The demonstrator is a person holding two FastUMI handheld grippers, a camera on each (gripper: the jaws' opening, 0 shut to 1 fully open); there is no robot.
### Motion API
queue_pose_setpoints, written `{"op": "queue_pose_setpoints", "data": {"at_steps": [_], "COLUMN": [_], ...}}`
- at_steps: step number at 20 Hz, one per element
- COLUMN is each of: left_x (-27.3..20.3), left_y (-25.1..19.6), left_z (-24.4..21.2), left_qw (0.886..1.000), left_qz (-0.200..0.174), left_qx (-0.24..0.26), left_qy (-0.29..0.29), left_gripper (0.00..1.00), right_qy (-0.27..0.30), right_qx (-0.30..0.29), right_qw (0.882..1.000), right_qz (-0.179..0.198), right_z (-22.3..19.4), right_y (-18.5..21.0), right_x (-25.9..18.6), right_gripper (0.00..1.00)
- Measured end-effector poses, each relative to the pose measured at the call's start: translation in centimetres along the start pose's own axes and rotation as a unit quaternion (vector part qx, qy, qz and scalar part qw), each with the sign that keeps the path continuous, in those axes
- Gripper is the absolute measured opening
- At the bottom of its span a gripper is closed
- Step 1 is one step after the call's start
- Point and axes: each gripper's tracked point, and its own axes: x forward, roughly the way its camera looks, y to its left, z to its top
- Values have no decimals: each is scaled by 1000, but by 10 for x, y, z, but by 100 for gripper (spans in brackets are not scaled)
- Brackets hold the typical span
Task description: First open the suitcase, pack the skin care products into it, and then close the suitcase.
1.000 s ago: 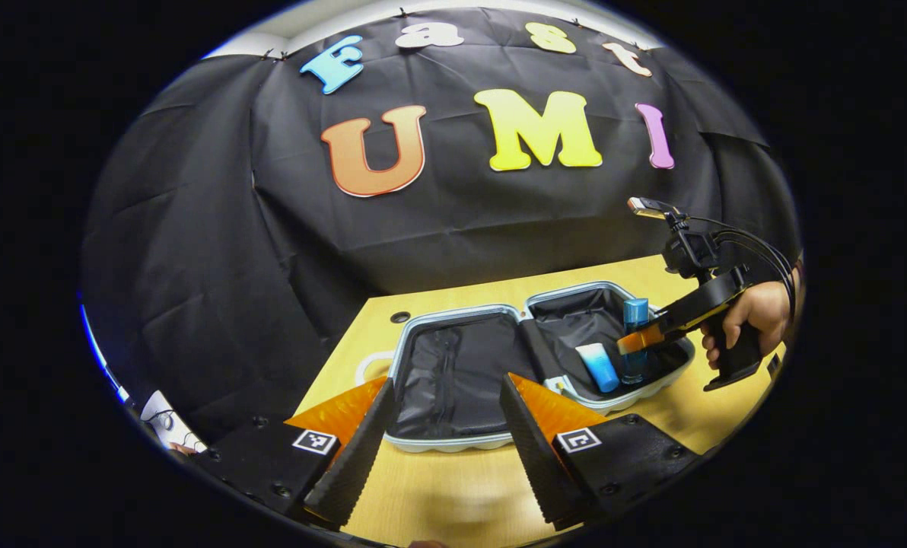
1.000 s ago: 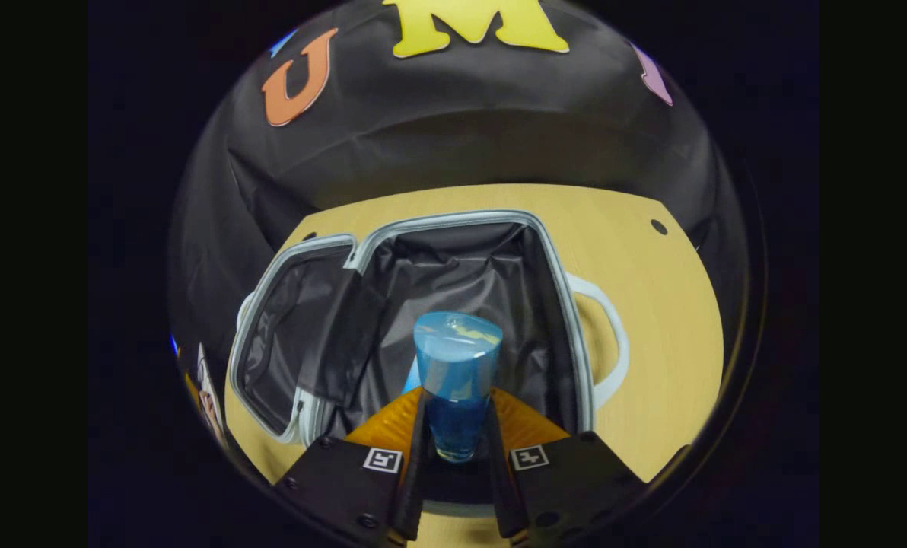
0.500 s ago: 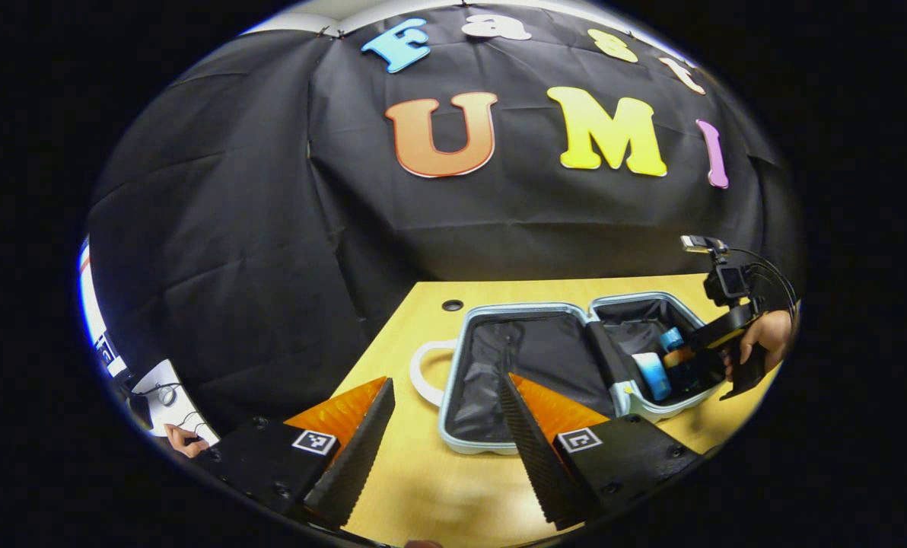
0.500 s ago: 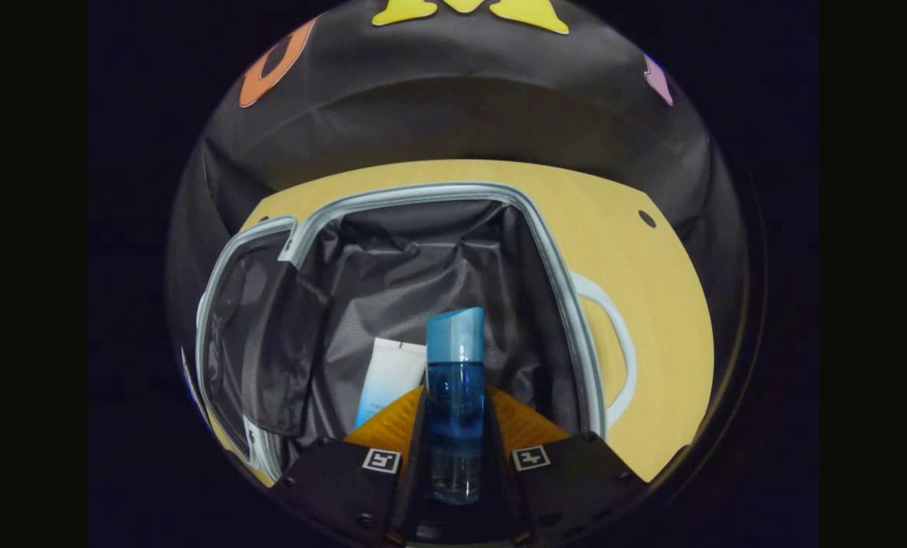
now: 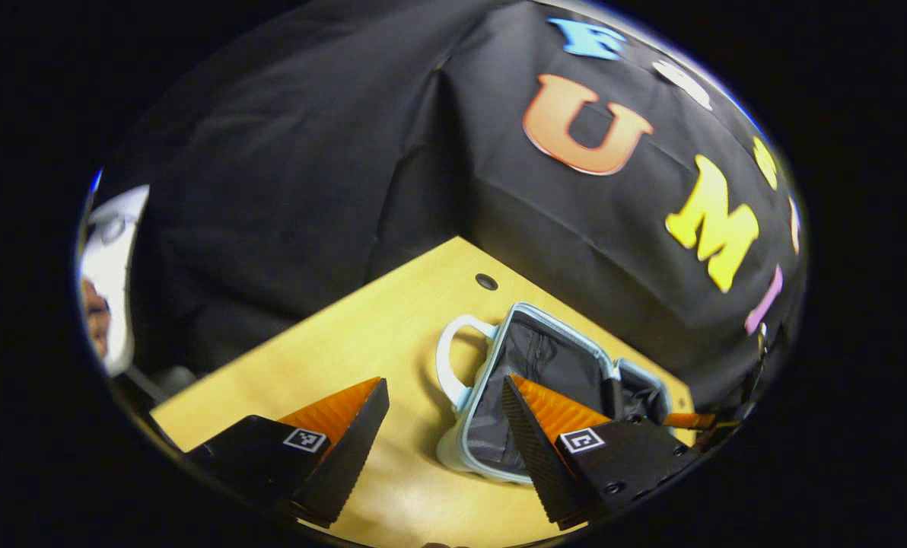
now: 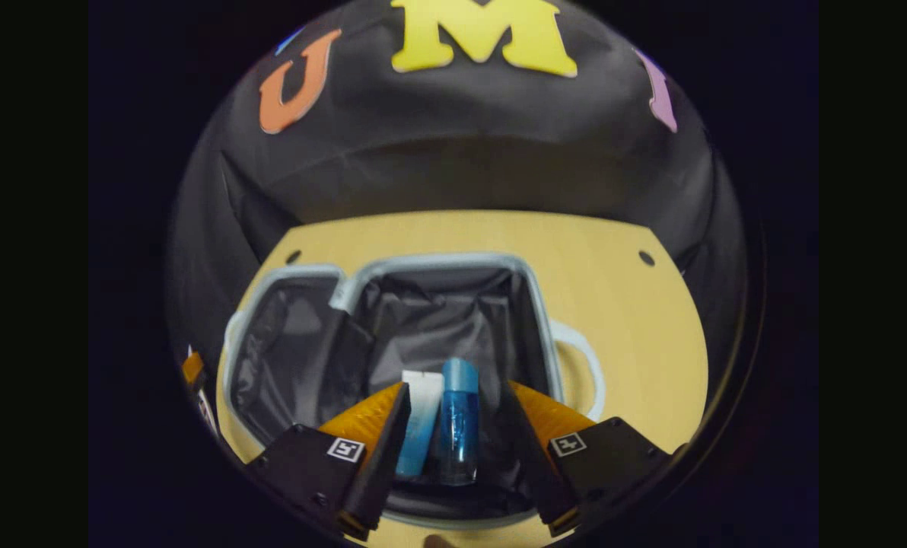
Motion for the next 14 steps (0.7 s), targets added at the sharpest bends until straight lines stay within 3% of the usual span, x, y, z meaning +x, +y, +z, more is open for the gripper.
{"op": "queue_pose_setpoints", "data": {"at_steps": [4,5,6,9,10,12,13,14], "left_x": [37,46,49,81,90,100,100,99], "left_y": [16,14,11,9,9,7,4,4], "left_z": [-12,-10,-6,-10,-15,-21,-21,-20], "left_qw": [992,989,985,978,976,970,968,968], "left_qz": [-28,-38,-56,-70,-73,-80,-89,-88], "left_qx": [-119,-139,-160,-194,-204,-224,-232,-233], "left_qy": [28,23,18,20,28,38,38,34], "left_gripper": [94,82,91,80,70,30,22,23], "right_qy": [-92,-107,-116,-118,-118,-125,-128,-131], "right_qx": [-30,-38,-44,-39,-36,-33,-33,-28], "right_qw": [995,993,992,992,992,991,990,990], "right_qz": [22,18,10,-12,-22,-38,-49,-50], "right_z": [55,62,64,60,58,56,55,53], "right_y": [-14,-22,-34,-64,-76,-95,-106,-111], "right_x": [-95,-115,-135,-183,-195,-216,-223,-230], "right_gripper": [80,80,80,79,79,77,80,80]}}
